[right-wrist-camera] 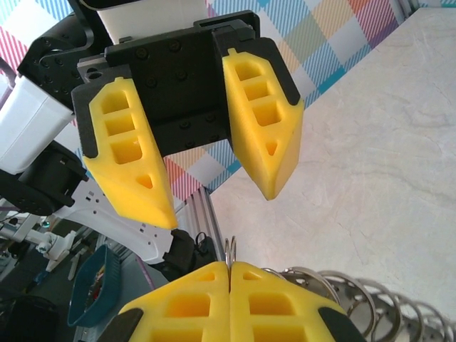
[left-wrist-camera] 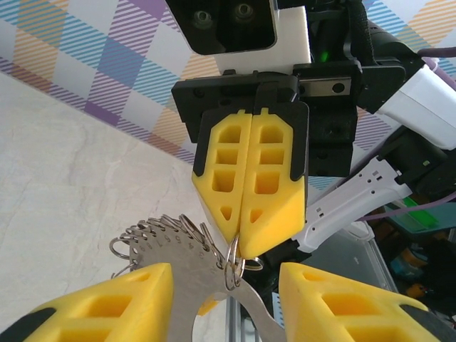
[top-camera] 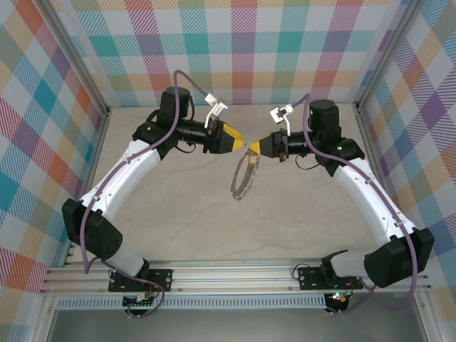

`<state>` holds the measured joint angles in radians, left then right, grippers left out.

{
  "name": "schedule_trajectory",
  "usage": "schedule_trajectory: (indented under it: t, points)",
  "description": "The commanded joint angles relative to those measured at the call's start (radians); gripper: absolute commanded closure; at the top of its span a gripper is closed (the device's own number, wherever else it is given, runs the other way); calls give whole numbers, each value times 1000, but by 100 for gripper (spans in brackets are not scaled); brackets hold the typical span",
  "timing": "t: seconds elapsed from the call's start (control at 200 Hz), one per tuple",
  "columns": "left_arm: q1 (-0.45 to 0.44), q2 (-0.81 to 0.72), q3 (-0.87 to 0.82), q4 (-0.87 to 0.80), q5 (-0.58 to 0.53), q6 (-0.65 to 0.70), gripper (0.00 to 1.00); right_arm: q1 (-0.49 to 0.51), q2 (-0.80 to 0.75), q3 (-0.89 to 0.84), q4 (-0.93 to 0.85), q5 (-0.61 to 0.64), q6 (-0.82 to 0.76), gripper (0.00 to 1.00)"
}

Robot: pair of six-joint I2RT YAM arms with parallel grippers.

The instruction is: Put the keys on the keyring

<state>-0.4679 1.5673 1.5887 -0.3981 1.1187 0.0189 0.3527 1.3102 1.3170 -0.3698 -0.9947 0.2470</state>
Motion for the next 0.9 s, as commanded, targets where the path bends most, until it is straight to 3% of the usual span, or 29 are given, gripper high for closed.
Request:
schedule_trajectory:
  t: [0.0, 0.575, 0.895]
  points:
    - [-7, 20, 42, 0, 37, -2, 57, -3, -8, 30, 66, -51, 17, 100]
    - [-39, 57, 77, 15, 32, -13, 59, -3, -3, 10, 102, -60, 36, 100]
    - [-54, 65, 82, 10, 47, -9, 75, -3, -1, 5, 109, -54, 36, 100]
